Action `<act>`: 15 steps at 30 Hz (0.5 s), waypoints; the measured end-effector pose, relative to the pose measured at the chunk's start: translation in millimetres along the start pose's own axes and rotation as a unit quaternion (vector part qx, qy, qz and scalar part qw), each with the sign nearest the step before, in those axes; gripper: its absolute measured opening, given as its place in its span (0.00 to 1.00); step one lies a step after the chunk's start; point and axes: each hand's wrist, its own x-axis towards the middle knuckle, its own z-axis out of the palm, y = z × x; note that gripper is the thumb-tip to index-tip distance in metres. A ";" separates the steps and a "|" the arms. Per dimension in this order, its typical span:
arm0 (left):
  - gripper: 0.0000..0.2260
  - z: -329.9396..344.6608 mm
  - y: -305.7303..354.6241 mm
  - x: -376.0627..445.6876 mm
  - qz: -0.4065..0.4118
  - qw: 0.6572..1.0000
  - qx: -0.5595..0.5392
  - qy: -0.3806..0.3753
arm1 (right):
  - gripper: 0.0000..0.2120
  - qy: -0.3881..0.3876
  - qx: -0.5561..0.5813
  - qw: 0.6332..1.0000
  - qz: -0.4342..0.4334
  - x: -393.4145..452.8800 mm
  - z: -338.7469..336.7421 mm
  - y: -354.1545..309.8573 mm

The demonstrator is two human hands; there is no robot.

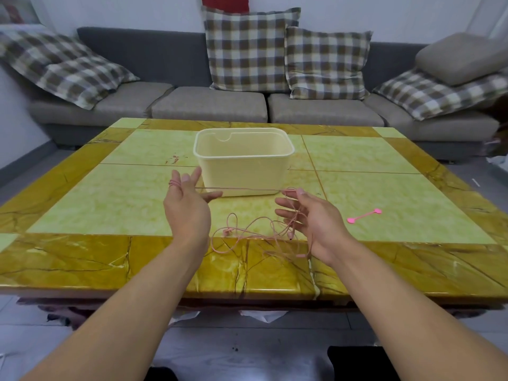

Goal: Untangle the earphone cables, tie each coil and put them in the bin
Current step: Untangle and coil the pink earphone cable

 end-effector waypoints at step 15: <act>0.20 -29.8 17.4 9.0 -0.256 0.813 0.030 -0.522 | 0.07 0.046 -0.150 0.983 -0.092 8.5 -20.0 -6.1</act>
